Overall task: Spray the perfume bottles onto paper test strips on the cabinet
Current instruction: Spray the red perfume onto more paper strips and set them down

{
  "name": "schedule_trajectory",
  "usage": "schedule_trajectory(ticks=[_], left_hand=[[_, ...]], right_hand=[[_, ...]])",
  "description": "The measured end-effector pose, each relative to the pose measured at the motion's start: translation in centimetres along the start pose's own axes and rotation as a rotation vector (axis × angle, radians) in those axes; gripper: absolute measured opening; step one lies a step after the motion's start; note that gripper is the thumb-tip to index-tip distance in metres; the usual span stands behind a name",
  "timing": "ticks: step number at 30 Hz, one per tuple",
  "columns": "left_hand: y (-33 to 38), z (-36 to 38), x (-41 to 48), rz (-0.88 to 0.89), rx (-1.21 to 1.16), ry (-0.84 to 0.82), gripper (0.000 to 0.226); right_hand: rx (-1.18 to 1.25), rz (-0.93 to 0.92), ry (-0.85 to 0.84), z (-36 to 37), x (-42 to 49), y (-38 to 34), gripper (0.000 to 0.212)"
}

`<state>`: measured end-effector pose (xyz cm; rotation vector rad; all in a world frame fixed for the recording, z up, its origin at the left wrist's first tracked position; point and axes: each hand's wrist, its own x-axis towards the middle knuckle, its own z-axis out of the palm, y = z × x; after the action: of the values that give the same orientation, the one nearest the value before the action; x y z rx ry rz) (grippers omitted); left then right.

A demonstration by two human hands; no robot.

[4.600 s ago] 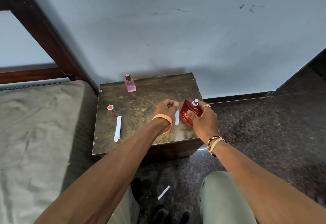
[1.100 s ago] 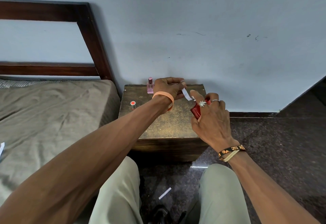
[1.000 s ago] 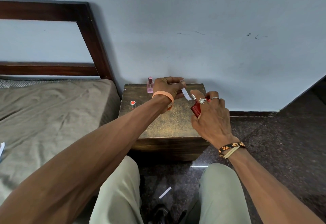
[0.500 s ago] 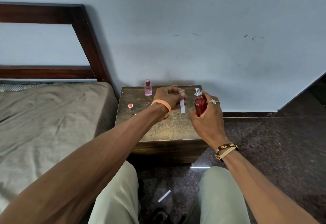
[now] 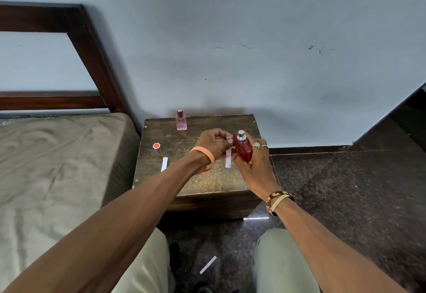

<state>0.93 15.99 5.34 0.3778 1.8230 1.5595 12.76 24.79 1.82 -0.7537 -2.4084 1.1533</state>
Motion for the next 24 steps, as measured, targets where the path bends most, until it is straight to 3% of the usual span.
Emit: schedule_trajectory(ticks=[5,15,24], left_hand=[[-1.5,0.5,1.9,0.032,0.069,0.074,0.014],[-4.0,2.8,4.7,0.031,0.147,0.147,0.017],[-5.8,4.4,6.8,0.009,0.162,0.165,0.018]], right_hand=[[0.022,0.05,0.0,1.2,1.9,2.2,0.031],[0.045,0.253,0.069,2.5,4.6,5.7,0.04],[-0.021,0.287,0.158,3.3,5.1,7.1,0.036]])
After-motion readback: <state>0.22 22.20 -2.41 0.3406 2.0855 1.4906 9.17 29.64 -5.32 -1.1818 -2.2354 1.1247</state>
